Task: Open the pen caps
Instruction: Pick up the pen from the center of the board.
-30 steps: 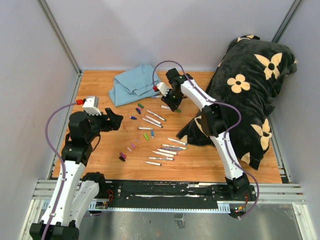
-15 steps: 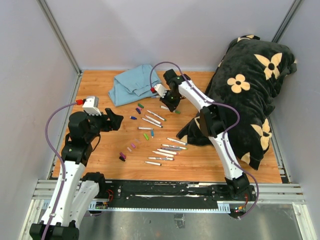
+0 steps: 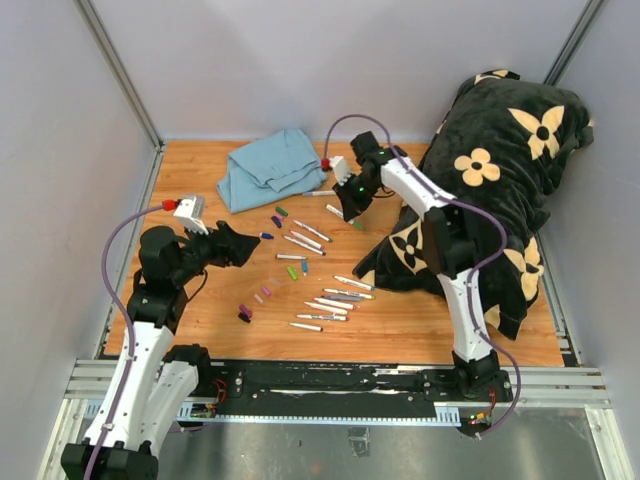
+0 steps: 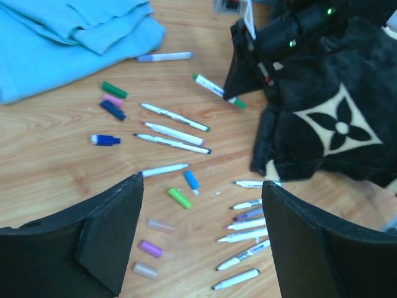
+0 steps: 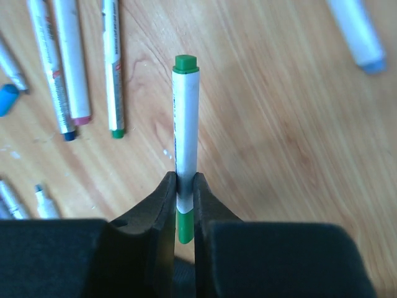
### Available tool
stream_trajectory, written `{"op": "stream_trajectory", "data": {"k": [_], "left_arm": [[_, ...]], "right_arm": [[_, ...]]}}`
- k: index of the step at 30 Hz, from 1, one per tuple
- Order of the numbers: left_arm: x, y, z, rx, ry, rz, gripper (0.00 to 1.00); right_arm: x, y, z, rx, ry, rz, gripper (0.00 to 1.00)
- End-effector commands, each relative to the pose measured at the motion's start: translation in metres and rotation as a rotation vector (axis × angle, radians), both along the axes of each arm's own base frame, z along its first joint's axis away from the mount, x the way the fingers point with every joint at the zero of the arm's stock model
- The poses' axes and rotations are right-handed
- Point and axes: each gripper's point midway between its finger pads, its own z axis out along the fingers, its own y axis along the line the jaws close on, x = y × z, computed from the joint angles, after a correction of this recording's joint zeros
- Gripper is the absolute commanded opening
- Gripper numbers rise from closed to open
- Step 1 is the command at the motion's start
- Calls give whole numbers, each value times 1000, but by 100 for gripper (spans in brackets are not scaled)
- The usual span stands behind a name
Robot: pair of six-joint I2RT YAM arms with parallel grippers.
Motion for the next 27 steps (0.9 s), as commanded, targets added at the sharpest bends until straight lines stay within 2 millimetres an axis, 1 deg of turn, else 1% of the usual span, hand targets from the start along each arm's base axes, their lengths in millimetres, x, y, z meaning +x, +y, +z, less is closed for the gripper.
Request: {"op": "stream_trajectory", "data": {"k": [1, 4, 5, 7, 9, 11, 12, 13, 15, 17, 22, 25, 27], "left_arm": [[-11, -33, 19, -204, -43, -157, 81], [-14, -52, 34, -341, -83, -215, 80], [-13, -58, 35, -366, -74, -218, 80], [-8, -70, 36, -379, -77, -211, 80], [-7, -87, 35, -401, -71, -237, 80], [-3, -104, 34, -434, -57, -262, 80], [-2, -112, 34, -448, -53, -273, 80], [1, -119, 34, -464, -49, -280, 80], [10, -131, 34, -491, -32, -272, 81], [22, -140, 34, -508, -20, -253, 81], [49, -165, 46, -551, -9, -247, 81], [61, -183, 49, -557, 6, -261, 81], [66, -195, 54, -562, 9, -279, 80]], "right_arm": [[9, 2, 84, 336, 11, -129, 1], [3, 1, 112, 484, 58, -168, 1], [1, -1, 119, 532, 82, -186, 1], [-2, 1, 143, 655, 124, -214, 1], [-9, 3, 163, 765, 177, -232, 1], [-27, 6, 187, 874, 240, -231, 1], [-32, 8, 198, 921, 256, -225, 1], [-37, 9, 204, 956, 286, -232, 1], [-45, 10, 223, 1016, 295, -225, 1], [-52, 10, 234, 1045, 300, -226, 1], [-69, 12, 249, 1080, 311, -211, 1], [-76, 15, 251, 1081, 311, -201, 1], [-79, 17, 251, 1081, 313, -196, 1]]}}
